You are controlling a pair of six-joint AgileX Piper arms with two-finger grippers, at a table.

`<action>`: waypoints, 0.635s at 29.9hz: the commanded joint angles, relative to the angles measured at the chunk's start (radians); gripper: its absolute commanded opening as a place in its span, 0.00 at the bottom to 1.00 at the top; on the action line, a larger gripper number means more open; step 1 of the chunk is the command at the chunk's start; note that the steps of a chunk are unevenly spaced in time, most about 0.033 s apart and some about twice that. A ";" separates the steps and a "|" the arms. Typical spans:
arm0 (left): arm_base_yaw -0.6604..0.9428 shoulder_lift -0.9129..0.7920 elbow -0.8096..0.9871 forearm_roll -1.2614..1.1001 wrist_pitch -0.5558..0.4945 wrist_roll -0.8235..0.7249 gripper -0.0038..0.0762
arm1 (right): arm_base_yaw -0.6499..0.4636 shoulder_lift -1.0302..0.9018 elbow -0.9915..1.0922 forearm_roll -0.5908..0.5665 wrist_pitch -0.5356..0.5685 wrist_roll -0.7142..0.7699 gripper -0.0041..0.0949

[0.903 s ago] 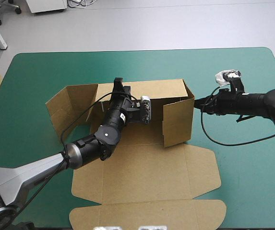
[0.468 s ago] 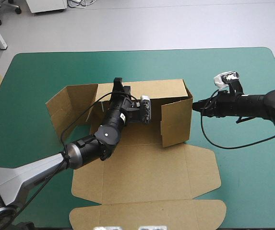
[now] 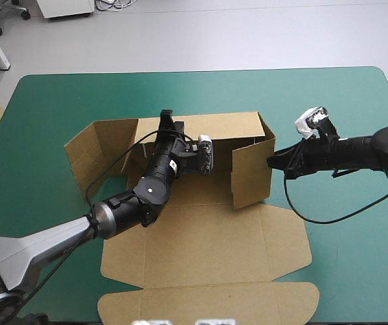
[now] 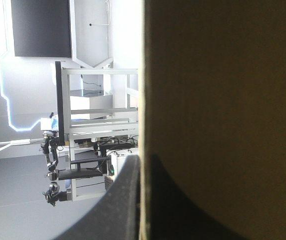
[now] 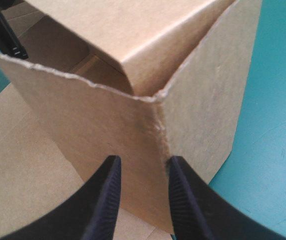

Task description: Fold the box

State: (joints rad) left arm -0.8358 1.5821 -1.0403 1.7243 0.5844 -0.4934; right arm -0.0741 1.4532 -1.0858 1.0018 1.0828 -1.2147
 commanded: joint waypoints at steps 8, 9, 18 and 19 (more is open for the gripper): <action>-0.002 -0.040 -0.026 0.043 0.047 -0.018 0.03 | -0.002 -0.019 -0.023 0.061 -0.046 -0.056 0.62; -0.002 -0.040 -0.026 0.043 0.047 -0.018 0.03 | -0.002 -0.012 -0.023 0.067 -0.056 -0.061 0.62; -0.002 -0.040 -0.041 0.043 0.051 -0.018 0.03 | 0.088 0.026 -0.023 0.031 -0.110 -0.069 0.61; -0.002 -0.040 -0.042 0.043 0.051 -0.018 0.03 | 0.105 0.026 -0.023 0.009 -0.121 -0.050 0.61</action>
State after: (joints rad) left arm -0.8358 1.5824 -1.0442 1.7215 0.5888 -0.4934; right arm -0.0073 1.5081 -1.0858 1.0033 0.9799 -1.2780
